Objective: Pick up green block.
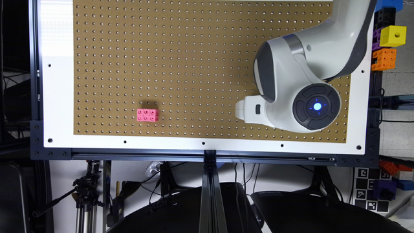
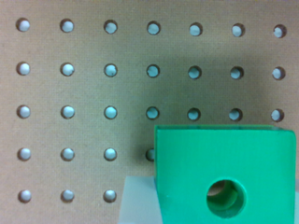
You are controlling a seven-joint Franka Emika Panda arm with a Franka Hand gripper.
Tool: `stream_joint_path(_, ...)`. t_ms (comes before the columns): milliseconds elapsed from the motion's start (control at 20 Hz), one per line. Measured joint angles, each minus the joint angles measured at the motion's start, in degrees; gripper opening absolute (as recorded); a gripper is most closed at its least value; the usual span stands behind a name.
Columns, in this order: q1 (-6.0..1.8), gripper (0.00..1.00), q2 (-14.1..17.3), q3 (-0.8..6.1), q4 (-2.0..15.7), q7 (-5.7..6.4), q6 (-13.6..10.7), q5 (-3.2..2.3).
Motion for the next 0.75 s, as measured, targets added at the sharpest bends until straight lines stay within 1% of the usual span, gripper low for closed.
stream_joint_path(550,0.00,0.00,-7.5,0.00,-0.01,0.03,-7.7,0.02)
stream_joint_path(650,0.00,0.00,-8.1,0.00,-0.01,0.03,-8.3,0.03)
stream_joint_path(750,0.00,0.00,-8.0,0.00,-0.03,0.03,-8.3,0.03)
